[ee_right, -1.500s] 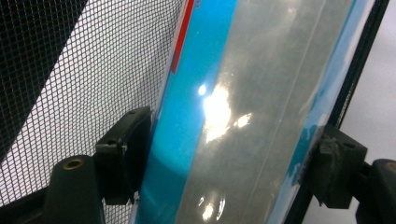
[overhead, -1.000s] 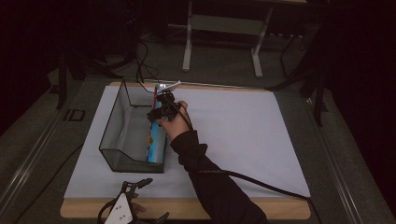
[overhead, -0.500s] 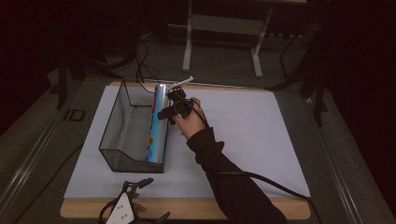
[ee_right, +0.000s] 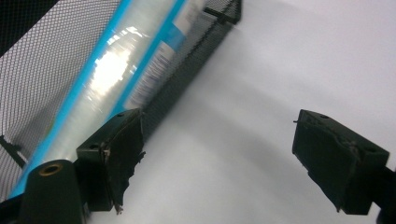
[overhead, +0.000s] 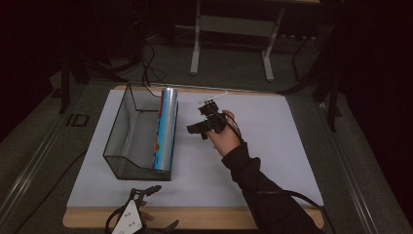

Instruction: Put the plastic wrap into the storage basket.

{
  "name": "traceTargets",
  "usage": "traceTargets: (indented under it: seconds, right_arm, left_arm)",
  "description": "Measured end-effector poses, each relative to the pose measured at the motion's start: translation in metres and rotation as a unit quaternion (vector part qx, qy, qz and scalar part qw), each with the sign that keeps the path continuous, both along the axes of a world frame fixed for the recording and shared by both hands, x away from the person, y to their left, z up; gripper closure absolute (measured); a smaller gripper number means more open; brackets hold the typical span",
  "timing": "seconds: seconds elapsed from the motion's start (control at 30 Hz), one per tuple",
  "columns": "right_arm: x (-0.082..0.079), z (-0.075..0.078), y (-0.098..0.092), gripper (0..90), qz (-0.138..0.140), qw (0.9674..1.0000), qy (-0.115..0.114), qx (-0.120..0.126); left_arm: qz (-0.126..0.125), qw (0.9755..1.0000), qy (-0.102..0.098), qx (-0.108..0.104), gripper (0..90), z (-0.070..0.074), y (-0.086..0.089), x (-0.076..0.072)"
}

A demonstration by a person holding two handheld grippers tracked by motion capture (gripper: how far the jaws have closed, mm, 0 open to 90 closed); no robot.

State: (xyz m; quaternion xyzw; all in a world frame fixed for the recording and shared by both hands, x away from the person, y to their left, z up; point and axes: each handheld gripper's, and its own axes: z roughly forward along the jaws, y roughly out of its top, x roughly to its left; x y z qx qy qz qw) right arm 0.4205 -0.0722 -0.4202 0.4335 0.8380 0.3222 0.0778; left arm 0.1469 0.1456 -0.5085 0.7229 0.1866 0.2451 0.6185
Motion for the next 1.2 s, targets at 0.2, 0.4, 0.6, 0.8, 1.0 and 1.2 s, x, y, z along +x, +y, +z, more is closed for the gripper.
traceTargets:
  seconds: [0.2, 0.4, 0.6, 0.8, 1.0, 1.2]
  right_arm:
    - [-0.009, -0.002, -0.036, 16.2, -0.006, 0.9999, -0.015, 0.003]
    - [-0.022, -0.009, -0.071, 16.1, -0.016, 0.9994, -0.028, 0.012]
    - [-0.036, -0.021, -0.096, 16.1, -0.008, 0.9995, -0.028, 0.008]
    - [-0.051, -0.030, -0.116, 16.1, -0.003, 0.9993, -0.034, 0.012]
    - [-0.066, -0.036, -0.135, 16.1, -0.008, 0.9987, -0.046, 0.021]
    - [-0.078, -0.047, -0.150, 16.0, -0.017, 0.9978, -0.058, 0.025]
  left_arm:
    - [0.000, 1.0000, 0.002, 0.003, 0.2, -0.001, 0.000, 0.001]
    - [0.001, 1.0000, 0.004, 0.003, 0.2, -0.001, 0.000, 0.001]
    - [0.002, 1.0000, 0.003, 0.005, 0.2, -0.001, -0.001, 0.002]
    - [0.001, 1.0000, 0.004, 0.007, 0.2, -0.002, -0.001, 0.002]
    - [0.001, 1.0000, 0.004, 0.006, 0.2, -0.002, -0.001, 0.002]
    - [0.000, 0.9999, 0.005, 0.009, 0.2, -0.002, -0.003, 0.002]
